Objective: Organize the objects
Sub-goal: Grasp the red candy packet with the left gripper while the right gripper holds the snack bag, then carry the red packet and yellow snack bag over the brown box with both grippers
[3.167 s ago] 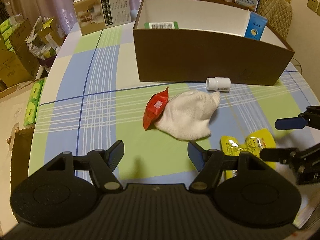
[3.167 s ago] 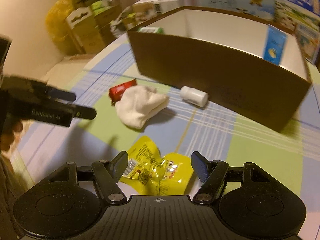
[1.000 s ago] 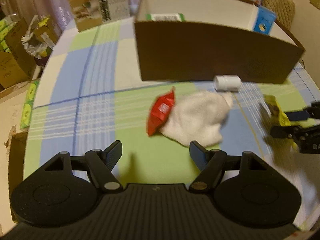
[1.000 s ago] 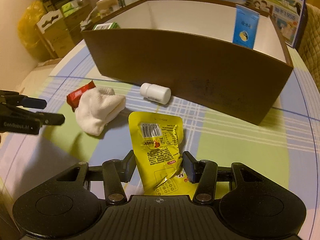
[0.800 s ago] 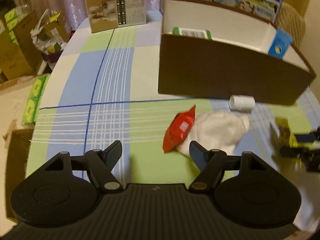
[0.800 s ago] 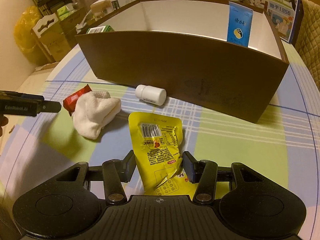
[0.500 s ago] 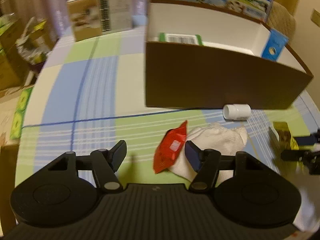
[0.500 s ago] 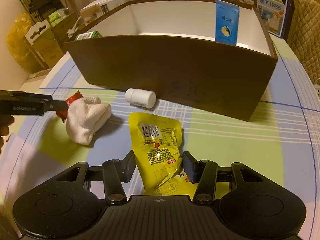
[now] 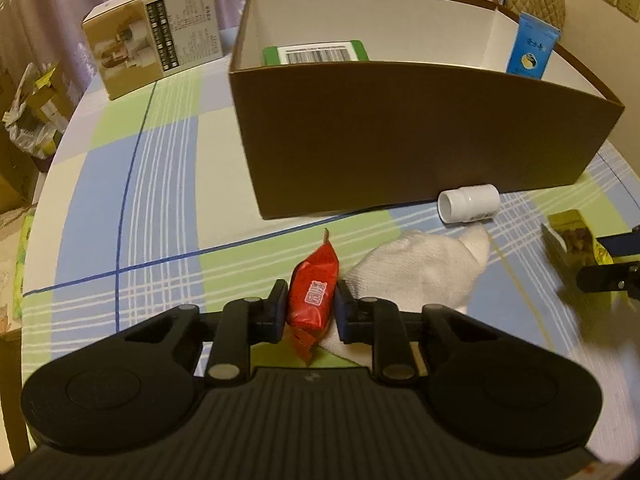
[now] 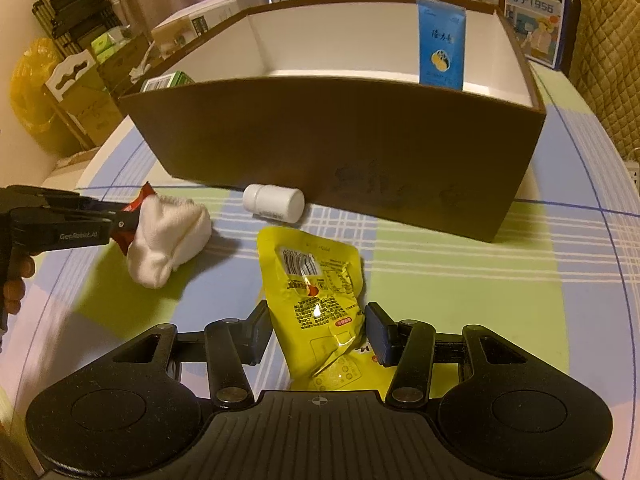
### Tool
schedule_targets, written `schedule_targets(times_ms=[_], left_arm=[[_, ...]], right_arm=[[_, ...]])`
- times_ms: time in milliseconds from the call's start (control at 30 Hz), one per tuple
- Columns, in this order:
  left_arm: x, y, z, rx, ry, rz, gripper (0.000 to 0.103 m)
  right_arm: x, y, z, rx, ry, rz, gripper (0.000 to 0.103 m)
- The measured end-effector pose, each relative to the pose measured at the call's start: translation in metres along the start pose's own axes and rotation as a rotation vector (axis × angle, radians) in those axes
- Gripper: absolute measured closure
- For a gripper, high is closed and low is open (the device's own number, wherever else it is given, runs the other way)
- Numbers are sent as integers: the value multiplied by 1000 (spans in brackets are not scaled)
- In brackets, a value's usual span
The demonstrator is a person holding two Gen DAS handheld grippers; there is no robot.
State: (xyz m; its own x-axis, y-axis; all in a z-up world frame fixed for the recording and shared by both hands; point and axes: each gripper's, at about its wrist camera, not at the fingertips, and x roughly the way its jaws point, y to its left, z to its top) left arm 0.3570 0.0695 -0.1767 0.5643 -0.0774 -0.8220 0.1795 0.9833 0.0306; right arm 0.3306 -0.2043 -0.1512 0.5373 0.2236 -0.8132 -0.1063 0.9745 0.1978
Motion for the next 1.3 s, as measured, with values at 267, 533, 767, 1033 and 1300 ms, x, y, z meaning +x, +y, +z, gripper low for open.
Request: schedule_targets(times_ms=[267,533,767,1033,1300], left_arm=[[-27,7,5,-67,-44,6,84],[-75,5,17,-109,-154,-6,85],[-104,-1,47,-104,-234,-23,86],[-107,-11,95,-49,-258,-27,86],[-87,-15,137,5,-226,-16,86]], right_arm=[[-17,-4,3,20,-49,27,57],[-69,-1,13,15,-203,57,57],[-94,-3,40,-15,-277,33,57],[-101,-1,78,-124,-303,-25,57],[-72,-7,114,-219,-248,-69,57]])
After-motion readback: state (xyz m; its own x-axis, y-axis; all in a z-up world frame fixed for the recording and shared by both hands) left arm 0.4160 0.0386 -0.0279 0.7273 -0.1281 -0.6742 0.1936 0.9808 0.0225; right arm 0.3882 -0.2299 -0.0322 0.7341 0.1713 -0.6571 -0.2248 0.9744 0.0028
